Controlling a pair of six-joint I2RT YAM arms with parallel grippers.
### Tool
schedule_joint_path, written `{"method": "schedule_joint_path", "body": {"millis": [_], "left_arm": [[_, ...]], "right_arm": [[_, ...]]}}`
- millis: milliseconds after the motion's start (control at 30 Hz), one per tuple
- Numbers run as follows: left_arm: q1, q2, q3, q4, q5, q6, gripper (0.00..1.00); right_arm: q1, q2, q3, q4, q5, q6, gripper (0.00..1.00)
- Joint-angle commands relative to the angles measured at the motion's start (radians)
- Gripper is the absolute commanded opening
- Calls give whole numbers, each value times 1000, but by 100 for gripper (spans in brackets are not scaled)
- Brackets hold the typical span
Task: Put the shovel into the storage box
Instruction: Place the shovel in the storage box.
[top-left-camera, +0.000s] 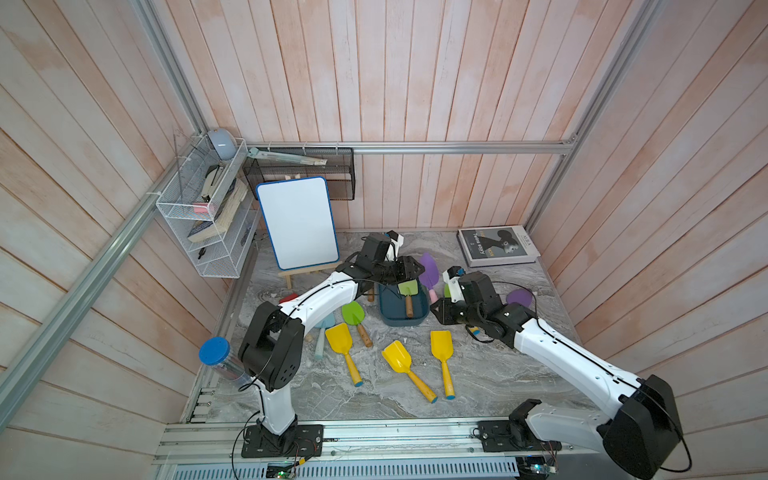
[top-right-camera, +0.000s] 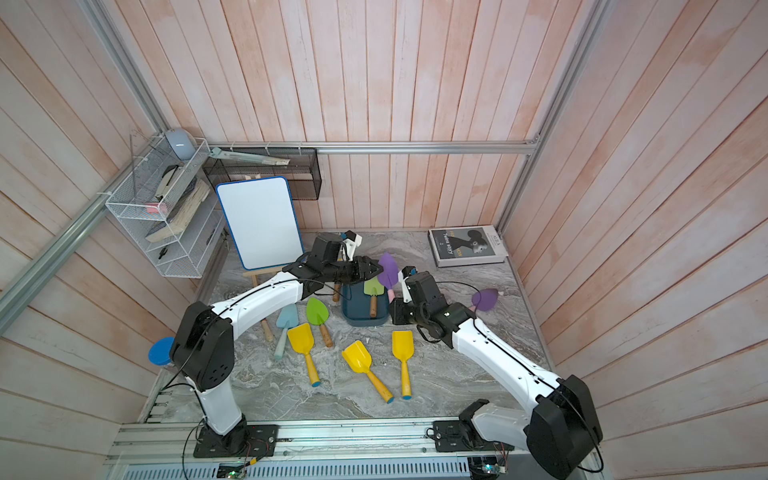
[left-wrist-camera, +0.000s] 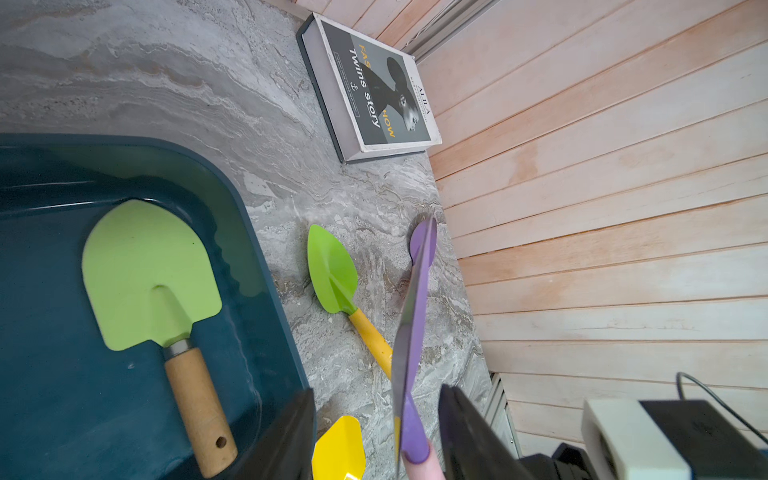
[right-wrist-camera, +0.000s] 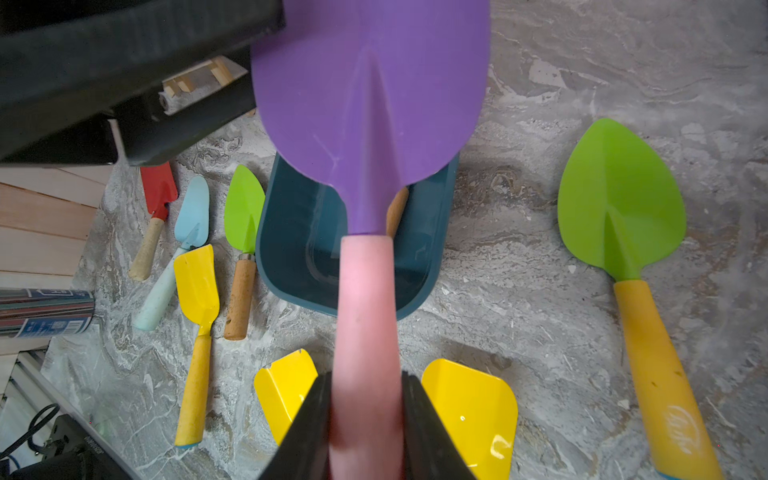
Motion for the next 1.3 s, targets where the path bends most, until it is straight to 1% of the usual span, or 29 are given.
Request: {"method": "schedule_joint_path", "body": {"millis": [0, 300, 467, 633, 833, 867, 900, 933, 1000, 1100, 1200, 1267], "left_arm": [[-2, 23, 24, 10, 13, 9, 48], [-3, 36, 21, 13, 2, 15, 34], [-3, 40, 16, 16, 0, 15, 18], [-5, 43, 16, 8, -4, 20, 0], [-6, 50, 15, -8, -21, 27, 0], [-6, 51, 16, -10, -24, 29, 0], [-6, 52, 17, -11, -28, 30, 0], [-4, 53, 18, -11, -30, 33, 0], [-1, 60, 31, -17, -30, 40, 0], [14, 73, 58, -32, -23, 50, 0], [37, 82, 82, -36, -4, 57, 0], [57, 92, 102, -51, 12, 70, 0]], "right_arm": [[9, 7, 45, 19, -5, 2, 0], [20, 16, 54, 13, -14, -2, 0], [22, 19, 54, 12, -11, -2, 0], [22, 25, 55, 15, -11, -1, 0], [21, 27, 62, 17, -9, 7, 0], [21, 27, 64, 16, -9, 10, 2], [21, 27, 65, 16, -9, 13, 9], [22, 25, 66, 16, -9, 14, 15], [22, 21, 68, 15, -10, 17, 30], [21, 13, 69, 9, -9, 17, 45], [21, 1, 60, 4, -5, 20, 52], [22, -8, 53, 1, -4, 22, 55]]}}
